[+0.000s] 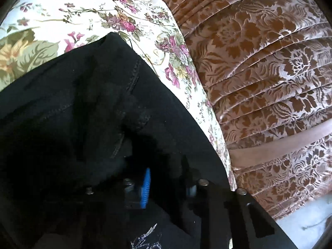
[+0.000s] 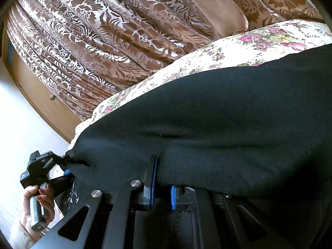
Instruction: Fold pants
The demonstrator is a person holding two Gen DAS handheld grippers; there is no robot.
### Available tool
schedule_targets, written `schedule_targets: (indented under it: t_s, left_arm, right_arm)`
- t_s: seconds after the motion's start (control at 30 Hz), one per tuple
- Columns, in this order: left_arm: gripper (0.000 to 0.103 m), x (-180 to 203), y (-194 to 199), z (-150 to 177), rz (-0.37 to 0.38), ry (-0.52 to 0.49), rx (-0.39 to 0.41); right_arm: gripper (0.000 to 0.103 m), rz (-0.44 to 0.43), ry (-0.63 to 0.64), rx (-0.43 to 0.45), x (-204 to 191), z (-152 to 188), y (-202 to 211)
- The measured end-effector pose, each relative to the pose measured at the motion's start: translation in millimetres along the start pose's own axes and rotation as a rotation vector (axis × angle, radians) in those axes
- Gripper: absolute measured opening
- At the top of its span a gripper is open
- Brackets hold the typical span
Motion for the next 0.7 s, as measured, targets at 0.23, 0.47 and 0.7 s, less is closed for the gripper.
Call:
schedule_targets:
  t_s: [0.23, 0.47, 0.7]
  left_arm:
    - [0.019, 10.1, 42.6, 12.4, 0.112, -0.066, -0.019]
    - [0.012, -3.3, 84.8, 15.1, 0.115, -0.159, 0.064]
    - [0.006, -11.0, 89.6, 14.5, 0.117, -0.169, 0.096]
  right_arm:
    - [0.009, 0.010, -0.005, 0.024, -4.7, -5.9, 18.5]
    - [0.009, 0.001, 0.107, 0.062, -32.4, -5.0, 53.9]
    - [0.009, 0.006, 0.174, 0.068, -48.8, -2.9, 71.4]
Point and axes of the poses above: each gripper's, at about its wrist camera, not at the fingertips, and y roughly against the way its jaws point, x to its right, z to its underside, the point moved 10 cm from there along -y, roughly the way its jaws point, and after that the axes turned 9 degrees about y, right-handed, at the moved point
